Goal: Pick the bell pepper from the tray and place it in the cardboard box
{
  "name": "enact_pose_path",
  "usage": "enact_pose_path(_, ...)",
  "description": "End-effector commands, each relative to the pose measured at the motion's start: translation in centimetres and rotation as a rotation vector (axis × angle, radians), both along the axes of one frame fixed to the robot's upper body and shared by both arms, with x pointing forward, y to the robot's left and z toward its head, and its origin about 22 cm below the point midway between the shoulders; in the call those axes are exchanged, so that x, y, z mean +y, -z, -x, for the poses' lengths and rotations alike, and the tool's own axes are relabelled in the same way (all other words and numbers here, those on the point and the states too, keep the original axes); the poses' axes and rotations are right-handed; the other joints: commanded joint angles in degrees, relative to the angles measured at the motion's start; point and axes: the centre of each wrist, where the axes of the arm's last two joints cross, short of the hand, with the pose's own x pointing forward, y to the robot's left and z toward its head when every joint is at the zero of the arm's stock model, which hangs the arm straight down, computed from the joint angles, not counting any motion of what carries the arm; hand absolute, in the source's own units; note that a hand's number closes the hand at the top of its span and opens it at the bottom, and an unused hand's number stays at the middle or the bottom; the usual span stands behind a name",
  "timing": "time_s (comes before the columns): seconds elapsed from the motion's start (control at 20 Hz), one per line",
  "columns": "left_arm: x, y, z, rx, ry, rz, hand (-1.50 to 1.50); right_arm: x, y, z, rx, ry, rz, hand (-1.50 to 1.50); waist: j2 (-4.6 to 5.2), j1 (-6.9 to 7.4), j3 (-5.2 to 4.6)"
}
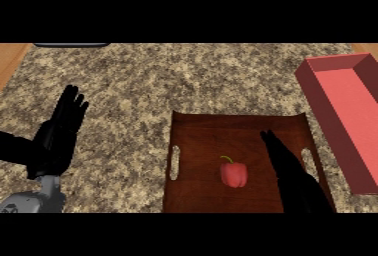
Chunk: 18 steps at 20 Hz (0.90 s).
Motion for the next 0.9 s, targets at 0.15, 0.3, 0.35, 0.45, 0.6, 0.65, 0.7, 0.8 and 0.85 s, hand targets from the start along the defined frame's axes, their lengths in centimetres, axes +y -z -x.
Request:
enact_pose_path(0.15,1.5,1.4,0.0,-0.009,-0.004,0.004,0.0,-0.6,1.2,-1.6,0.006,0.021,-0.016,-1.5,0.03,-0.04,0.0)
enact_pose_path(0.3,-0.3,-0.3,-0.5,0.007,-0.006,0.001,0.0,-1.7,0.3,-2.3,0.031,0.008,-0.017,-1.5,0.03,-0.05,0.02)
enact_pose_path(0.35,0.2,-1.3,0.5,0.023,0.02,0.0,0.0,-0.6,2.2,-1.6,0.05,0.008,-0.004,-1.5,-0.02,0.03,0.02)
enact_pose_path(0.45,-1.5,1.5,-0.4,-0.005,0.012,-0.008,0.0,2.5,3.3,-3.4,0.034,0.014,0.007,-1.5,0.07,0.06,0.0)
enact_pose_path(0.6,0.1,1.2,-0.2,0.008,-0.002,-0.009,0.0,1.2,4.6,-0.4,0.044,0.03,0.045,-1.5,0.0,-0.16,0.01)
enact_pose_path(0.65,0.1,0.4,0.3,0.0,0.018,0.003,0.0,2.0,3.9,-1.5,0.041,0.041,0.051,-1.5,0.0,0.0,0.0)
enact_pose_path(0.7,-0.9,-0.3,-0.5,0.019,0.021,0.004,0.0,2.5,2.8,-2.2,0.036,0.045,0.049,-1.5,0.01,-0.01,0.01)
enact_pose_path(0.8,-0.4,-0.3,0.5,0.007,0.007,-0.013,0.0,1.1,4.1,-2.6,0.039,0.054,0.029,-1.5,0.0,0.02,0.01)
enact_pose_path(0.85,-0.5,0.1,0.9,-0.003,0.013,0.0,0.0,0.5,6.7,-3.0,0.054,0.051,0.052,-1.5,0.02,0.09,0.02)
